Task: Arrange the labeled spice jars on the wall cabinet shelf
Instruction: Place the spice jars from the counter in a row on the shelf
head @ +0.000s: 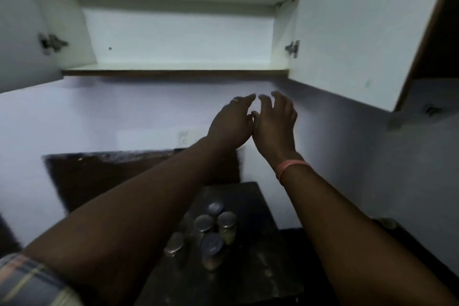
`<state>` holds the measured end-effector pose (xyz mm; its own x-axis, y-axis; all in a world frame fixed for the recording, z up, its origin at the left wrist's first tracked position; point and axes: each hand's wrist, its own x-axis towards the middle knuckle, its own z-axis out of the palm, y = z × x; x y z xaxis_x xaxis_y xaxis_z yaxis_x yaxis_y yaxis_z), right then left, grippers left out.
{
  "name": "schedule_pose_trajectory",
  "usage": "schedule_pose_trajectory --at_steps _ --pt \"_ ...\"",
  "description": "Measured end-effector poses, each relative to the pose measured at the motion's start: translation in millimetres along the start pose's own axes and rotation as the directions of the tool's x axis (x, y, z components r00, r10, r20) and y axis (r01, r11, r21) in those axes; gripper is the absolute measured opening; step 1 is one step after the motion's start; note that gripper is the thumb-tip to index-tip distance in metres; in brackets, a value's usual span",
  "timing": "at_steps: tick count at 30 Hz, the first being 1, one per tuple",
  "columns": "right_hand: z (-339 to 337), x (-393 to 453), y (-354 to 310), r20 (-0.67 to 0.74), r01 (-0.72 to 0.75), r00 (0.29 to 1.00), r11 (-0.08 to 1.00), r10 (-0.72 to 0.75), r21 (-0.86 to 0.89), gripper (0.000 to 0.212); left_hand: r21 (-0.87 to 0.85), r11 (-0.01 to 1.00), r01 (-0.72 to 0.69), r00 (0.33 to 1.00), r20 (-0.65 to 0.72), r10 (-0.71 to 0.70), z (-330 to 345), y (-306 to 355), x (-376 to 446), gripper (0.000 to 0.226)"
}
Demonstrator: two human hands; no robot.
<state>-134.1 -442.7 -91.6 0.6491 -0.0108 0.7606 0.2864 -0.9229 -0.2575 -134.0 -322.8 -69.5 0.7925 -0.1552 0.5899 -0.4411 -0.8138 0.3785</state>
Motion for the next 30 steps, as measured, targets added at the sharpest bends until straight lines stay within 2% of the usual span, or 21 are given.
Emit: schedule_pose_trajectory --at_steps 7,11,15,20,22,24,26,28,30 --pt "100.3 -86.6 -119.2 0.251 0.06 0.963 0.988 -0.094 0.141 0.038 0.087 0.971 0.222 0.971 0.076 -0.229 -30.7 -155.8 -114.9 0.052" --pt "146.3 -135.6 -179.1 0.355 0.079 0.922 0.975 -0.151 0.209 0.034 0.124 0.93 0.346 0.934 0.043 -0.354 -46.2 -221.0 -178.9 0.05" --pt "188.2 -177.2 -222.8 0.446 0.102 0.871 0.963 -0.208 0.25 0.034 0.12 0.866 0.485 0.872 0.014 -0.49 -49.7 -271.6 -233.2 0.057" --pt "237.9 -210.6 -245.2 0.553 0.129 0.787 0.95 -0.273 0.286 0.036 0.137 0.774 0.618 0.78 0.016 -0.626 -33.6 -317.8 -277.6 0.062" --pt "260.7 -219.6 -247.0 0.592 0.122 0.751 0.943 -0.292 0.31 0.036 0.147 0.722 0.676 0.725 0.038 -0.688 -23.1 -334.9 -289.1 0.064" --pt "285.8 -227.2 -247.7 0.659 0.111 0.685 0.938 -0.311 0.327 0.041 0.151 0.657 0.738 0.657 0.063 -0.752 -10.1 -354.4 -295.7 0.066" --pt "310.6 -236.1 -248.0 0.728 0.15 0.589 0.932 -0.352 0.329 0.041 0.14 0.566 0.812 0.558 0.095 -0.824 1.7 -373.3 -300.4 0.068" --pt "335.7 -247.8 -247.8 0.789 0.182 0.471 0.919 -0.394 0.35 0.04 0.112 0.443 0.889 0.429 0.132 -0.894 16.1 -391.2 -306.1 0.072" --pt "354.9 -259.9 -247.6 0.834 0.185 0.346 0.903 -0.429 0.388 0.047 0.102 0.35 0.931 0.329 0.176 -0.928 29.1 -404.3 -314.0 0.071"
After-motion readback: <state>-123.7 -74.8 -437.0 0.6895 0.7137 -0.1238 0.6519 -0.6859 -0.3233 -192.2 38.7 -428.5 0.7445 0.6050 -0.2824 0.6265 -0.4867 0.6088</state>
